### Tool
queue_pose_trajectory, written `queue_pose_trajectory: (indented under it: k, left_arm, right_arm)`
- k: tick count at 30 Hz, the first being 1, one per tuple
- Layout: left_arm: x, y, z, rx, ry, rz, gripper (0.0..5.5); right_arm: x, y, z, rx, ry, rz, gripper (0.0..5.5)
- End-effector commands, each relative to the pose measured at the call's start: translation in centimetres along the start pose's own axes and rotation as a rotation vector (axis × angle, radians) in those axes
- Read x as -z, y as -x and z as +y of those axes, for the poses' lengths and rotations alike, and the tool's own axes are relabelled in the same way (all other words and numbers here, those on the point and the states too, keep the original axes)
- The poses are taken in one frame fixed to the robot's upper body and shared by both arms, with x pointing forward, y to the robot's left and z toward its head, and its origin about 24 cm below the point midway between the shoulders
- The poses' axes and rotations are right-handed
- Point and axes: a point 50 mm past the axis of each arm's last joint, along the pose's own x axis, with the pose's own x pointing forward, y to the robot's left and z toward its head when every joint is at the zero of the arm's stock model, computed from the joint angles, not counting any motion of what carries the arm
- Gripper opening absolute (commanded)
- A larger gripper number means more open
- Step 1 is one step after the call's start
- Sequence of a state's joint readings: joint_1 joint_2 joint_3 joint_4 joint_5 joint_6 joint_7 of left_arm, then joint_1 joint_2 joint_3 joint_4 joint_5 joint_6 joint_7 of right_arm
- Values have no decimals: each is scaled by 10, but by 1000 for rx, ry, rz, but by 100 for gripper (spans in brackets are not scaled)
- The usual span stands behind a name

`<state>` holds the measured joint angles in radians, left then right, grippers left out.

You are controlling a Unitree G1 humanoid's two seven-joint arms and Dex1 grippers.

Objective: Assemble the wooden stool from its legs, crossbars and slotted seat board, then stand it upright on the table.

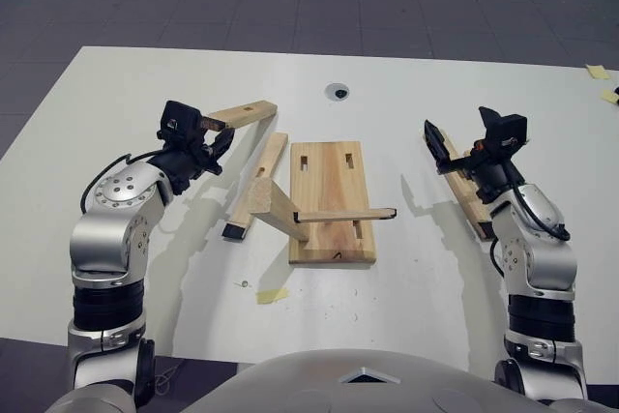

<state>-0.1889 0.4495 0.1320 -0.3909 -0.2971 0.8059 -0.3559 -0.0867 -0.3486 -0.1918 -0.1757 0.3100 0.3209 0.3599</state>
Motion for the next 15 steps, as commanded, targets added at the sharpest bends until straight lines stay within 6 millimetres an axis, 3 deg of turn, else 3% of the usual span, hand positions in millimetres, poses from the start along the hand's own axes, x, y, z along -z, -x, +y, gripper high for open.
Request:
queue_pose_trajectory:
  k: [1, 4, 5, 15]
  left_arm:
    - [-11, 0, -12, 45, -11, -73, 203]
    - [-6, 0, -16, 89, -33, -32, 203]
    - [-3, 1, -15, 94, -46, -6, 240]
    - [22, 4, -13, 87, -32, 110, 379]
  right_arm:
    - [1, -3, 8, -54, -183, 42, 540]
    - [-2, -5, 6, -57, -189, 50, 540]
    - [-2, -5, 5, -54, -180, 54, 540]
    - [7, 4, 6, -6, -150, 73, 540]
